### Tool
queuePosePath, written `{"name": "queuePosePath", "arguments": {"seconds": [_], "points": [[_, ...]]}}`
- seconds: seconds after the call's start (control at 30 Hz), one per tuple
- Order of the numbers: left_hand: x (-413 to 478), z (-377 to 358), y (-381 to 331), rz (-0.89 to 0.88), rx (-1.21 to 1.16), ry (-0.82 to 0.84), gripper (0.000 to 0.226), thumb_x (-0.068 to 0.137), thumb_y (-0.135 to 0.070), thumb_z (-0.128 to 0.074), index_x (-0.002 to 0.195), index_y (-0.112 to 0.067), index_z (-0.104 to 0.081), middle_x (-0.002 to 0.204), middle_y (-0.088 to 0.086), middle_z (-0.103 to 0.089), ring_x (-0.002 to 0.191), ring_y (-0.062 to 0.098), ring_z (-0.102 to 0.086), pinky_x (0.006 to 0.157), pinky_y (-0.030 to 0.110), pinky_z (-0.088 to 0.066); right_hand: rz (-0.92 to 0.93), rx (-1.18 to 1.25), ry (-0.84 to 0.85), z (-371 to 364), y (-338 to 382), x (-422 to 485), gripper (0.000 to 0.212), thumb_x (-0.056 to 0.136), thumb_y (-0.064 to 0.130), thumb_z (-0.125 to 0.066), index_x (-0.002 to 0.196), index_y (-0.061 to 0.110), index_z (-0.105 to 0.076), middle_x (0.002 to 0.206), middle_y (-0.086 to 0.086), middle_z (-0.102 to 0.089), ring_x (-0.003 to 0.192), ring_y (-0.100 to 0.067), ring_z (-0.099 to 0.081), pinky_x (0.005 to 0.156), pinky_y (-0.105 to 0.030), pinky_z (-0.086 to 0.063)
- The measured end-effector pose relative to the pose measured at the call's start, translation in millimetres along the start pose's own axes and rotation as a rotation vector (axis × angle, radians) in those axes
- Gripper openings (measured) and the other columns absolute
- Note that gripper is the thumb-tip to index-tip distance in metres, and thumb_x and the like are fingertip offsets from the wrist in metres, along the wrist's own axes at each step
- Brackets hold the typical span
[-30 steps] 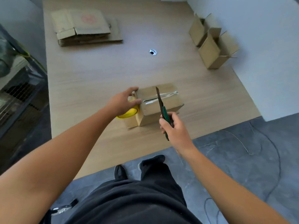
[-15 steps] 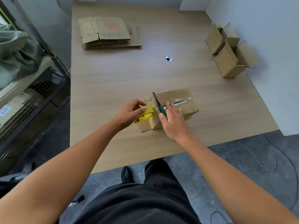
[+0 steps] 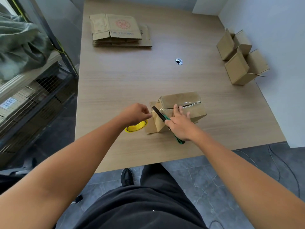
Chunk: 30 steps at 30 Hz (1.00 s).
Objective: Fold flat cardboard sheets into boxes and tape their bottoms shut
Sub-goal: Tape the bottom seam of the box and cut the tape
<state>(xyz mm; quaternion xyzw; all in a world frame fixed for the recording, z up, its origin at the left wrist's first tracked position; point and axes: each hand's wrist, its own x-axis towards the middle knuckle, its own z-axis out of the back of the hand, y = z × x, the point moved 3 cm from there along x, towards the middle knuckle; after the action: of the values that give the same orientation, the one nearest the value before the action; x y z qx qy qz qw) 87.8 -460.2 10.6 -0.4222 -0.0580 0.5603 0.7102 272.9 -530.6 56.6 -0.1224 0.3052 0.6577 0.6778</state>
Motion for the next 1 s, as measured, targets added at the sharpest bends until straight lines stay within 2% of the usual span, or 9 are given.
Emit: {"name": "queuePosePath", "arguments": {"seconds": [0.2, 0.37, 0.43, 0.5, 0.53, 0.67, 0.77, 0.87, 1.0], "points": [[-14, 0, -6, -0.199, 0.151, -0.091, 0.015, 0.092, -0.039, -0.066, 0.087, -0.026, -0.065, 0.093, -0.005, -0.066, 0.090, 0.021, -0.060, 0.072, 0.032, -0.046, -0.107, -0.168, 0.069, -4, 6, 9, 0.059, 0.107, 0.039, -0.024, 0.147, -0.001, -0.044, 0.163, -0.018, 0.025, 0.152, -0.034, 0.021, 0.123, -0.058, 0.005], [-11, 36, 8, -0.132, -0.003, -0.160, 0.011, 0.090, -0.036, -0.066, 0.084, -0.027, -0.065, 0.109, -0.008, -0.071, 0.092, 0.020, -0.063, 0.078, 0.032, -0.049, 0.003, 0.216, 0.020, 7, -6, -2, 0.056, 0.101, 0.056, -0.032, 0.128, 0.018, -0.065, 0.168, -0.012, -0.005, 0.155, -0.022, 0.007, 0.124, -0.054, 0.000], [6, 49, 6, -0.093, -0.235, 0.027, 0.007, 0.083, -0.029, -0.064, 0.080, -0.023, -0.064, 0.135, -0.011, -0.062, 0.084, 0.027, -0.065, 0.066, 0.031, -0.050, -0.049, 0.500, -0.143, 11, -10, -10, 0.044, 0.089, 0.075, -0.035, 0.093, 0.043, -0.066, 0.140, 0.003, -0.056, 0.148, -0.016, -0.028, 0.116, -0.046, -0.025], [24, 57, -4, -0.122, -0.356, 0.219, 0.016, 0.072, -0.025, -0.054, 0.079, -0.017, -0.066, 0.149, -0.012, -0.049, 0.083, 0.042, -0.064, 0.053, 0.029, -0.046, -0.119, 0.685, -0.332, 5, -11, -12, 0.044, 0.086, 0.079, -0.044, 0.071, 0.040, -0.057, 0.083, 0.020, -0.057, 0.106, -0.018, -0.057, 0.088, -0.037, -0.040], [31, 57, -10, -0.147, -0.369, 0.288, 0.020, 0.069, -0.023, -0.050, 0.079, -0.015, -0.066, 0.152, -0.011, -0.046, 0.089, 0.046, -0.064, 0.055, 0.030, -0.045, -0.127, 0.686, -0.409, -2, -12, -11, 0.043, 0.086, 0.077, -0.049, 0.079, 0.036, -0.060, 0.081, 0.019, -0.058, 0.100, -0.020, -0.058, 0.085, -0.039, -0.045], [45, 43, -26, -0.212, -0.270, 0.444, 0.026, 0.063, -0.022, -0.047, 0.077, -0.012, -0.066, 0.145, 0.000, -0.056, 0.072, 0.031, -0.063, 0.047, 0.027, -0.043, -0.154, 0.468, -0.622, -33, -6, -3, 0.077, 0.090, 0.063, -0.061, 0.147, 0.015, -0.045, 0.153, -0.003, -0.044, 0.150, -0.030, -0.022, 0.123, -0.052, -0.019], [36, 29, -22, -0.212, -0.281, 0.433, 0.023, 0.064, -0.022, -0.046, 0.075, -0.014, -0.065, 0.136, 0.014, -0.061, 0.068, 0.037, -0.059, 0.042, 0.024, -0.042, -0.095, 0.381, -0.773, -38, -3, 2, 0.064, 0.092, 0.055, -0.065, 0.133, 0.006, -0.057, 0.143, -0.004, -0.051, 0.141, -0.024, -0.039, 0.124, -0.056, -0.011], [15, 24, -13, -0.179, -0.400, 0.375, 0.020, 0.067, -0.022, -0.045, 0.068, -0.019, -0.065, 0.132, 0.003, -0.064, 0.078, 0.054, -0.061, 0.058, 0.041, -0.047, -0.042, 0.281, -0.834, -41, -6, 4, 0.056, 0.090, 0.049, -0.068, 0.122, 0.004, -0.061, 0.136, -0.007, -0.055, 0.136, -0.026, -0.046, 0.121, -0.061, -0.015], [-15, 20, -6, -0.168, -0.485, 0.328, 0.026, 0.070, -0.021, -0.041, 0.077, -0.006, -0.061, 0.137, 0.002, -0.060, 0.063, 0.011, -0.067, 0.055, 0.037, -0.050, -0.065, 0.222, -0.806, -44, -15, -5, 0.058, 0.084, 0.037, -0.077, 0.127, 0.004, -0.057, 0.140, -0.011, -0.053, 0.139, -0.032, -0.042, 0.111, -0.060, -0.036]]}}
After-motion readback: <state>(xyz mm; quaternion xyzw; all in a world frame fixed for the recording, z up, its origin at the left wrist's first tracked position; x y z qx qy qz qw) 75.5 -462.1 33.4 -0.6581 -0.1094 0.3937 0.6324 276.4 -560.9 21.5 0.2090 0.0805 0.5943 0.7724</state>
